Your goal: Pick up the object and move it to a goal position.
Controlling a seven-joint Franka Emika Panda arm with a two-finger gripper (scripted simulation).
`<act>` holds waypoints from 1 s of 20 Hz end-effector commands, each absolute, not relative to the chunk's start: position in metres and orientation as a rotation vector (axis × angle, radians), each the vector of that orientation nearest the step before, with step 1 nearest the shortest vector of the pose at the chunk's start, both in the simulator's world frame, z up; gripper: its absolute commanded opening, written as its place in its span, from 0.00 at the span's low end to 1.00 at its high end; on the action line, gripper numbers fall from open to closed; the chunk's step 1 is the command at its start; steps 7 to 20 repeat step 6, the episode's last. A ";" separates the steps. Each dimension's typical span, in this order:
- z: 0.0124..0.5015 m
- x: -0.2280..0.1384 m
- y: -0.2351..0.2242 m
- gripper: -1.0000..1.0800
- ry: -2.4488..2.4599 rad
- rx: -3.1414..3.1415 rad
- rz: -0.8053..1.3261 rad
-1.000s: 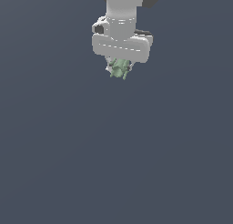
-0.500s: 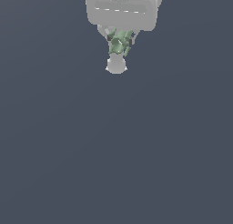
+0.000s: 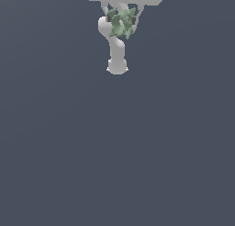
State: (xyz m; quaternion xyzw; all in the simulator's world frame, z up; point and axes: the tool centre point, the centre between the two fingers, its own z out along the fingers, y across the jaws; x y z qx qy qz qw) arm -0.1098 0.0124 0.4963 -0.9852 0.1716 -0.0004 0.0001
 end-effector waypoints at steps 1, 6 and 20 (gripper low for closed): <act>0.503 -0.109 0.012 0.00 0.539 -3.095 0.000; 0.508 -0.109 0.012 0.00 0.539 -3.095 0.000; 0.508 -0.109 0.012 0.00 0.539 -3.095 0.000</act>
